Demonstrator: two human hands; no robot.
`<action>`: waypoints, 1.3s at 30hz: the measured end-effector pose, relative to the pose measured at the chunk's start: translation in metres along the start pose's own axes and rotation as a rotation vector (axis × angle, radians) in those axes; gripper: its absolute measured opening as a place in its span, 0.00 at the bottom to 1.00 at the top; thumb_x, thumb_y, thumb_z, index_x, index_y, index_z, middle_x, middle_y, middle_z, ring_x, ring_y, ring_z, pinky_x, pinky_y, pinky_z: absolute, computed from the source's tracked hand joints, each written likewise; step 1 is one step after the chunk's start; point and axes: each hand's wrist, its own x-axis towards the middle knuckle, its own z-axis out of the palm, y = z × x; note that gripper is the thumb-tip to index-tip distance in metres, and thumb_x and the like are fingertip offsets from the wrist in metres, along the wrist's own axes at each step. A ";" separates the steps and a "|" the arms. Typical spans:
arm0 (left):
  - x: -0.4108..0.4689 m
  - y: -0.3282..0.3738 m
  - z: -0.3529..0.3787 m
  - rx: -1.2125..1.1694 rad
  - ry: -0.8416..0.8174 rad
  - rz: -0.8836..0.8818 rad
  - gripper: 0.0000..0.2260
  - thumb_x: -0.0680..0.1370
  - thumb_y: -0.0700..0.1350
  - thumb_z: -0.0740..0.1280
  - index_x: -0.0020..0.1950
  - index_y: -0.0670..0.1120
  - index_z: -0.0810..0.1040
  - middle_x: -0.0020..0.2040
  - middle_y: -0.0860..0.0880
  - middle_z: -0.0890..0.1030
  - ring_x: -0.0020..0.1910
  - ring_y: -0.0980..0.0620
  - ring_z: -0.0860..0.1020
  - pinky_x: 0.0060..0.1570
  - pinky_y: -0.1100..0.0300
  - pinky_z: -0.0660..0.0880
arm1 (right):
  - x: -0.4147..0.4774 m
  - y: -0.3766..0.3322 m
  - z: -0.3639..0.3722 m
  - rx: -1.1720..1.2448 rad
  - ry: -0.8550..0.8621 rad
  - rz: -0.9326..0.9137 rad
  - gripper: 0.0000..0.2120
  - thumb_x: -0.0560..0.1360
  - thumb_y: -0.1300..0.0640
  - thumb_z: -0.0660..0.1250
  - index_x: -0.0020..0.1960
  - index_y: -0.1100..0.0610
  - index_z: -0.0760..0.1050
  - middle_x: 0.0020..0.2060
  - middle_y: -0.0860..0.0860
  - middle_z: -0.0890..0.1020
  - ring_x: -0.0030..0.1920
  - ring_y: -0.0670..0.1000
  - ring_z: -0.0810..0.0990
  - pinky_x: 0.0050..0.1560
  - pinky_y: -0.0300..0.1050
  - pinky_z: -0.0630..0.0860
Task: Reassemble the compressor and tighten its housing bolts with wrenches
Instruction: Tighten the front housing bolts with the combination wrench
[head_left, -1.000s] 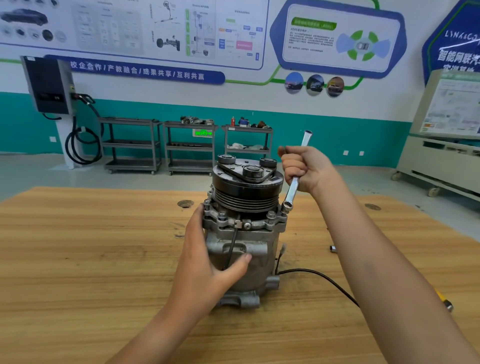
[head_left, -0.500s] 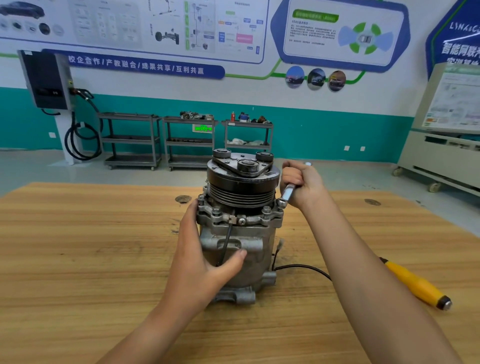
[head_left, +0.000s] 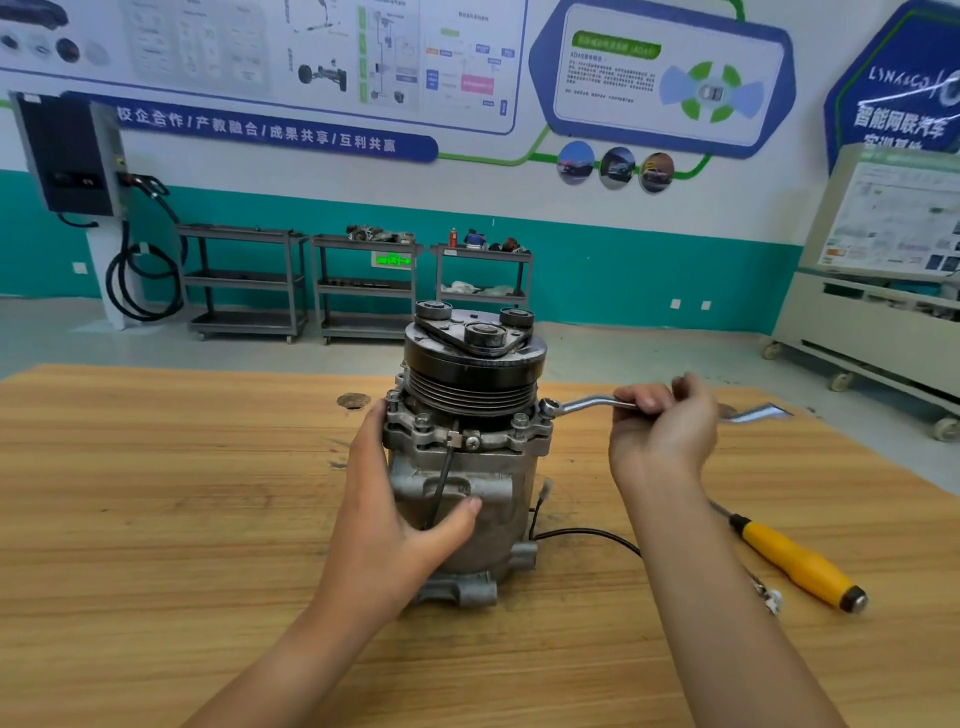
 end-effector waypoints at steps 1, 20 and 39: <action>0.000 0.000 0.000 0.002 -0.001 -0.001 0.45 0.65 0.47 0.77 0.75 0.53 0.54 0.71 0.57 0.64 0.68 0.64 0.62 0.67 0.63 0.61 | -0.007 -0.001 -0.003 0.006 -0.012 -0.048 0.06 0.80 0.61 0.54 0.44 0.56 0.64 0.20 0.46 0.63 0.20 0.45 0.63 0.26 0.36 0.71; 0.003 -0.008 0.004 -0.091 0.007 0.042 0.43 0.61 0.64 0.73 0.70 0.61 0.56 0.67 0.62 0.66 0.66 0.66 0.65 0.62 0.72 0.65 | -0.082 0.048 -0.024 -0.990 -0.890 -1.230 0.19 0.81 0.51 0.53 0.55 0.61 0.78 0.37 0.53 0.76 0.39 0.47 0.72 0.38 0.39 0.74; 0.001 -0.007 0.000 -0.036 0.013 0.085 0.40 0.65 0.49 0.75 0.63 0.71 0.50 0.60 0.75 0.58 0.58 0.84 0.57 0.52 0.86 0.56 | -0.057 -0.029 0.065 -0.135 -0.467 -0.264 0.20 0.81 0.47 0.52 0.36 0.56 0.70 0.20 0.45 0.60 0.19 0.44 0.56 0.19 0.33 0.54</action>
